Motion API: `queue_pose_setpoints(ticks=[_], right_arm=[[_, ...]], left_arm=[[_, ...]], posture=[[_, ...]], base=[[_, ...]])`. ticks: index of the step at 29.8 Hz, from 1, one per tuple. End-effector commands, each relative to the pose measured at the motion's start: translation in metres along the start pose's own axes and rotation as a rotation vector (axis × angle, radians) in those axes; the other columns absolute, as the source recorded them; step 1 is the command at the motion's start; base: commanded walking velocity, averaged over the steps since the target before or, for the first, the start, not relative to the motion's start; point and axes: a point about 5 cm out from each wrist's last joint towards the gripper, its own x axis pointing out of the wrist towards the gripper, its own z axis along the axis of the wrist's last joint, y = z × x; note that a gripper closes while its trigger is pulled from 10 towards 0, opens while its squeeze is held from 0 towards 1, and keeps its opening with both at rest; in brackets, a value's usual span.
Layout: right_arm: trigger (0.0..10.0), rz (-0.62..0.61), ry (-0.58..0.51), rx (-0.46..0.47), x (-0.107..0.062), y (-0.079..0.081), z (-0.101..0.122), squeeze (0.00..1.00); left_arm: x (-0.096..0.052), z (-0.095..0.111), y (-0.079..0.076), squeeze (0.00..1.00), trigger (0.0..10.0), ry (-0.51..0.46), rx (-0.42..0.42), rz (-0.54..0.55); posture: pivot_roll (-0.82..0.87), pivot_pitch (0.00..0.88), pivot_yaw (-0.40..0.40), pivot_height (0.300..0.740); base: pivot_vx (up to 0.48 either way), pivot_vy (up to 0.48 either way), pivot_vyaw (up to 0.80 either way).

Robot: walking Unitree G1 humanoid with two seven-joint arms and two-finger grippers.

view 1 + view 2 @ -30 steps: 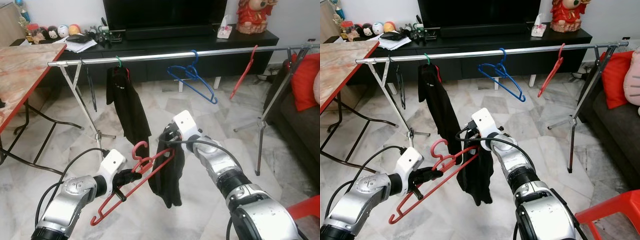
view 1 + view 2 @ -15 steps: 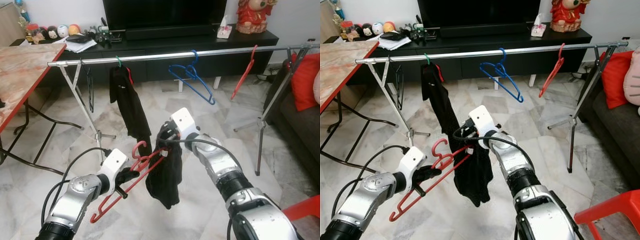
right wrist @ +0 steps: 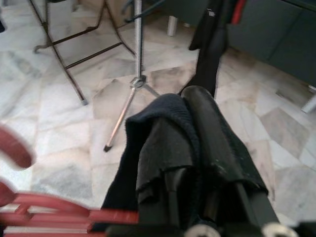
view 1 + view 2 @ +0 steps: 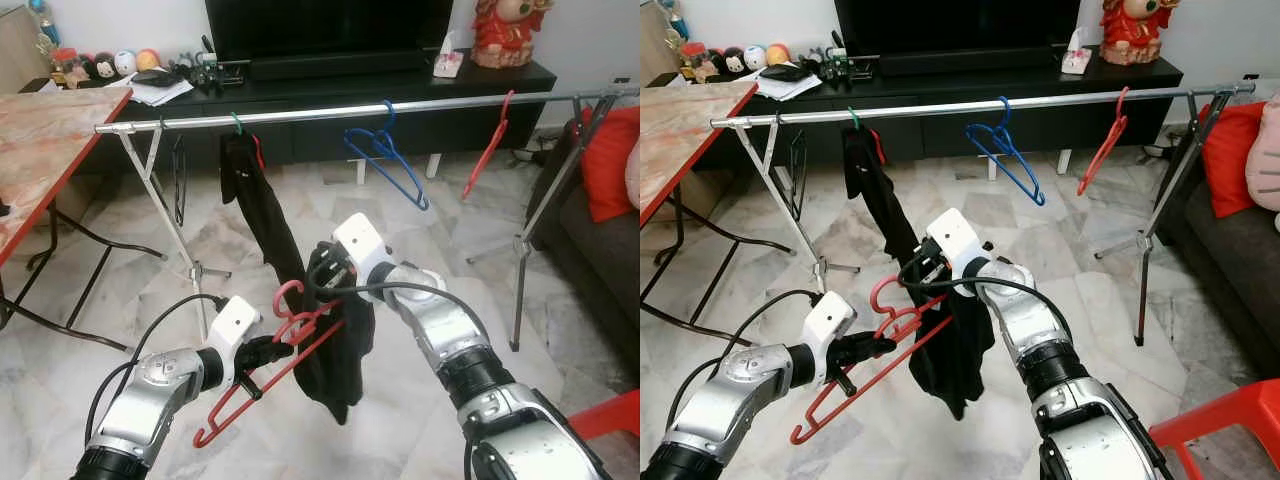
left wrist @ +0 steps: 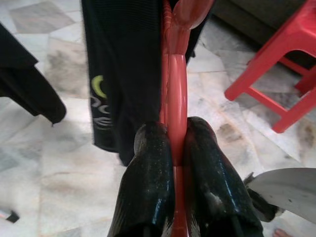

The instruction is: Hang hanger

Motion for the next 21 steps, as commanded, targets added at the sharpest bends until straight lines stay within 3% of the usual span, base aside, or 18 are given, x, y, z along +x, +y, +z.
queue_pose_setpoints(ticks=[1,8,13,21], right_arm=[[10.0,0.033,-0.044,-0.035,-0.001,0.007,0.016,0.0],[10.0,0.004,-0.035,-0.042,-0.006,0.006,0.018,0.0],[10.0,-0.08,0.031,-0.058,-0.007,-0.005,0.005,0.0],[10.0,-0.087,0.081,-0.086,-0.006,-0.003,-0.006,0.0]], left_arm=[[0.0,0.001,0.007,0.0,10.0,0.023,0.031,0.049],[0.0,-0.005,0.017,0.0,10.0,0.08,0.05,0.146],[-0.007,-0.004,0.017,0.0,10.0,0.067,0.063,0.138],[-0.018,-0.004,0.02,0.0,10.0,0.062,0.072,0.12]], posture=[[-0.06,0.0,0.068,0.74],[-0.07,0.0,0.067,0.74],[-0.06,0.0,0.065,0.74],[-0.06,0.0,0.064,0.74]], base=[[0.0,0.0,0.0],[0.0,0.0,0.0],[0.0,0.0,0.0],[0.0,0.0,0.0]])
